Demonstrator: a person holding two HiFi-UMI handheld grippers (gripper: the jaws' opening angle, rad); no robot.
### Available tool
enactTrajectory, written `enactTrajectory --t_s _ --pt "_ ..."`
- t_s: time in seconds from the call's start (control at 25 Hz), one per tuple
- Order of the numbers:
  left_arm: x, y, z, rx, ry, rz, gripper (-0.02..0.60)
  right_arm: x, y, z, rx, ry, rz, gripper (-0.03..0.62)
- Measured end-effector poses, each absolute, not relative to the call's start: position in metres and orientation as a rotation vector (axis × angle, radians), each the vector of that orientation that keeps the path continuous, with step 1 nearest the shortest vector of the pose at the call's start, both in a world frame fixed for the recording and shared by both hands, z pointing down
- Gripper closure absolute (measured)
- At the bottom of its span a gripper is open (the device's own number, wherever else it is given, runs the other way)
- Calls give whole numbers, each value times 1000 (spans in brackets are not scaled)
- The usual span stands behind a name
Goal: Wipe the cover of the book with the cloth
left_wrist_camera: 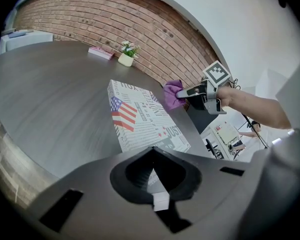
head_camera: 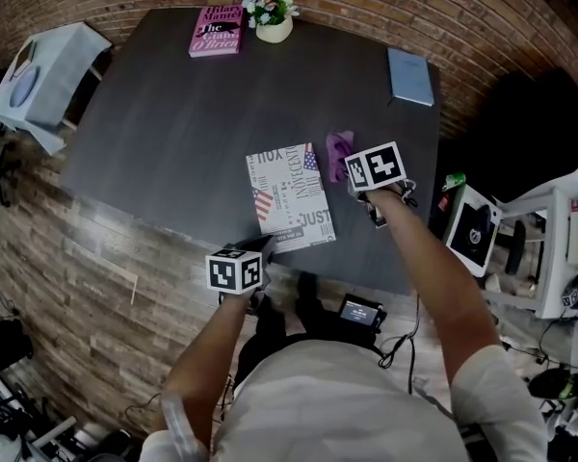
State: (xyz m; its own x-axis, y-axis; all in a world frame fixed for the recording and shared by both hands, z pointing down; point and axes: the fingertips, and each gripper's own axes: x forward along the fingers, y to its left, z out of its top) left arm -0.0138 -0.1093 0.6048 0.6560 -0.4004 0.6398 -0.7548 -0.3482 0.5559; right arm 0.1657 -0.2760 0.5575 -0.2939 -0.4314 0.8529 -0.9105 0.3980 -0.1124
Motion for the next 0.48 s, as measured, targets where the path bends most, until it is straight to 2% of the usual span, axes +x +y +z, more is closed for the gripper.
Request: enactTrajectory --t_s 0.24,0.32,0.48 --pt "-12 -99 603 1989 -867 490 562 141 -262 544 1112 -1954 795 502" --pt "-9 -97 603 1990 -855 483 528 128 -255 543 1084 -1976 805 502" --pt "-6 -93 605 1984 -837 484 553 99 -241 544 1020 -2021 842 502"
